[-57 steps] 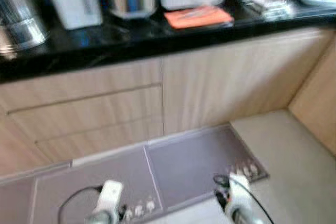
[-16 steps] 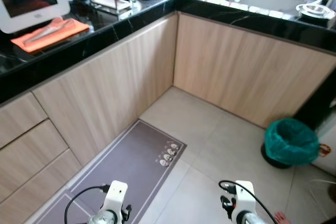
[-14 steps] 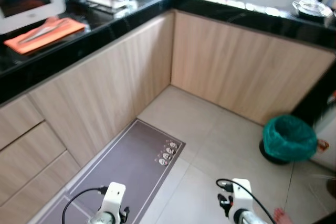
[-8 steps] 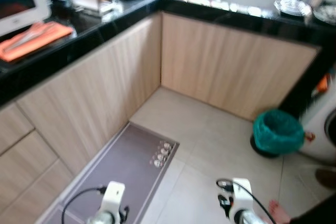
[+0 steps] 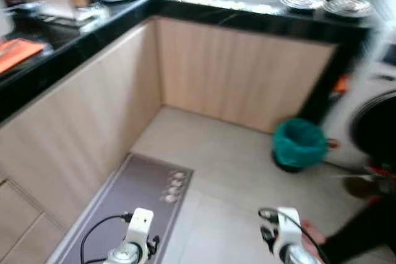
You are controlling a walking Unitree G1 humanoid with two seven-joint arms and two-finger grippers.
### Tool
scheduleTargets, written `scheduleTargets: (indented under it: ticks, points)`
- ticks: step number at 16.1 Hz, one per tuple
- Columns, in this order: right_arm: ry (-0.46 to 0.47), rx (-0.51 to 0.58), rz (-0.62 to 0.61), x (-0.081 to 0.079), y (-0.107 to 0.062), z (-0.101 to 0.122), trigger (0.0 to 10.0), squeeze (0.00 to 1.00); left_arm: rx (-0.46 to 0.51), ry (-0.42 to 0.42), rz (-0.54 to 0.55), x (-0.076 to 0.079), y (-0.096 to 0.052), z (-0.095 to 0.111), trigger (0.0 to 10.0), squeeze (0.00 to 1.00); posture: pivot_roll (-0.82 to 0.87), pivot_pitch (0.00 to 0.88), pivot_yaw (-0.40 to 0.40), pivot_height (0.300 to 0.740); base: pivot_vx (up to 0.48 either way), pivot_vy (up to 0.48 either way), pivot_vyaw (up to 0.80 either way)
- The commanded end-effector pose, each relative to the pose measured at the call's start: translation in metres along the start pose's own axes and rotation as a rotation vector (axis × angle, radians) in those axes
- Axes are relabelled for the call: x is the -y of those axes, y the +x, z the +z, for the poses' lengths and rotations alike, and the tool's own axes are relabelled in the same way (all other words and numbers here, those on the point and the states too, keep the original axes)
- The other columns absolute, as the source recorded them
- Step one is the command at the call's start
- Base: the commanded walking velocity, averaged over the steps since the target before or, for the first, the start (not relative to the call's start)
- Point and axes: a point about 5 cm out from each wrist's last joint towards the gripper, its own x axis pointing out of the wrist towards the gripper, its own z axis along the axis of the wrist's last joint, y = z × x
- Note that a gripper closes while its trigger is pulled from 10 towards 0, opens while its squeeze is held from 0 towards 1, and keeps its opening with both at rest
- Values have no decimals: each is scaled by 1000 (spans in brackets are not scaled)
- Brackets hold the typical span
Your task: Kitchen organization
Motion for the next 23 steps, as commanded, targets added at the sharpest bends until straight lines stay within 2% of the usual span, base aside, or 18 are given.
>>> scheduleTargets:
  ticks: [1,4,9,23]
  points:
    - [8,-19,2,-2,-1,-6,10000,0,-26,3,5,-4,-2,-7,10000,0,-87,0,11,740,0,0,-613]
    - [16,-14,1,-2,-1,-5,10000,0,-26,0,3,-4,-2,-6,10000,0,-82,0,13,740,0,0,-610]
    - [21,-4,1,-2,-1,-5,10000,0,-43,23,-1,-4,-2,-8,10000,0,-83,0,15,740,0,0,0]
    - [11,-10,6,-4,-1,-6,10000,0,-18,19,-12,-4,-1,-4,10000,0,-90,0,22,740,279,0,0]
